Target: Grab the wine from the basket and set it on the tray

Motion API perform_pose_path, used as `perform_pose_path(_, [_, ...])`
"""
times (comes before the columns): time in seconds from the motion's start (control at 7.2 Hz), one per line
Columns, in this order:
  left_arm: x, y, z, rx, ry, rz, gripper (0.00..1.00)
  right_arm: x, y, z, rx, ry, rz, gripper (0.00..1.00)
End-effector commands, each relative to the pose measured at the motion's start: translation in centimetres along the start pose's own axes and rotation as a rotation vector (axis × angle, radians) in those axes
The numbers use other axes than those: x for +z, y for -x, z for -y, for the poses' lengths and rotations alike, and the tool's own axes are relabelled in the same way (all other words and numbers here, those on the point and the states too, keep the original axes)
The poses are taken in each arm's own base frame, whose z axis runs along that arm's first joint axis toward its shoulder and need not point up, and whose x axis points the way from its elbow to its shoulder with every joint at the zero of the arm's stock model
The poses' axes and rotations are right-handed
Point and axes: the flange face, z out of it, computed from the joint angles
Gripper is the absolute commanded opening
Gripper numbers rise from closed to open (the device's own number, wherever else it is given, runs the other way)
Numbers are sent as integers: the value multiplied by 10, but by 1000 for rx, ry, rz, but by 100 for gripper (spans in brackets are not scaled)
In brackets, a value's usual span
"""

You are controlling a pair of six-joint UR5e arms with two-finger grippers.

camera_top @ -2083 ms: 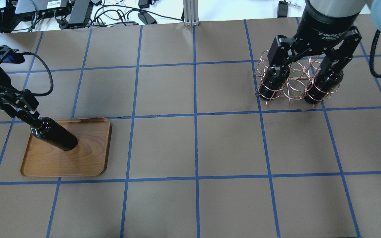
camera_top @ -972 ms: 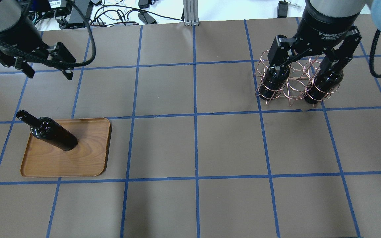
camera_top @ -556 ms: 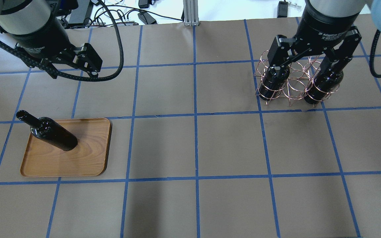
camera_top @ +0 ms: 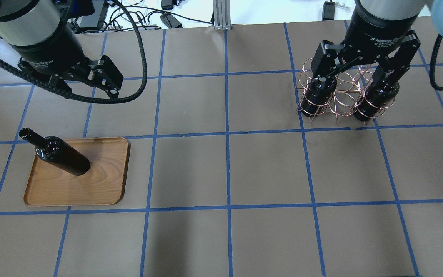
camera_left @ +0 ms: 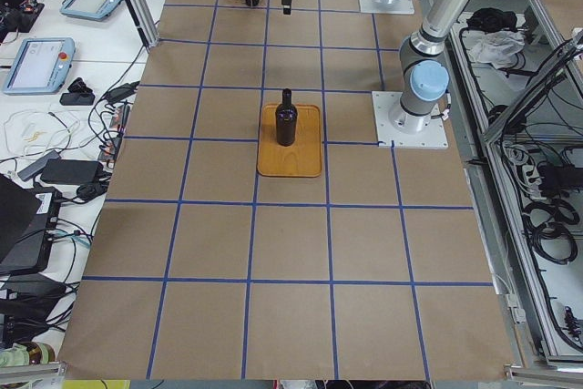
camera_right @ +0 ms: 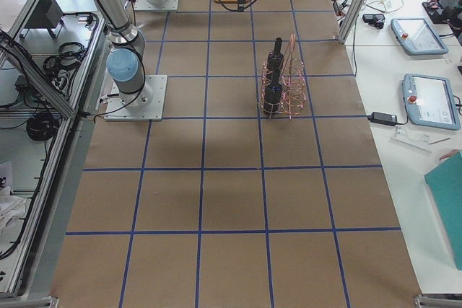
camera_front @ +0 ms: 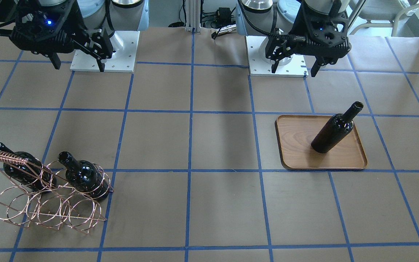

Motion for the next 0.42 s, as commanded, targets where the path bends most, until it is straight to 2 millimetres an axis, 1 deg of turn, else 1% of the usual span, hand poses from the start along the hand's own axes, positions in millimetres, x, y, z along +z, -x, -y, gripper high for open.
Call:
perform_pose_path(0.0, [13,-1,0,0,20,-13,100,0,0,0,0,-1,1,100])
perform_pose_path(0.14, [12,-1,-4,-1,15,-17,100,0,0,0,0,0,-1,100])
perform_pose_path(0.28, [13,0,-3,7,19,-15,100,0,0,0,0,0,1,100])
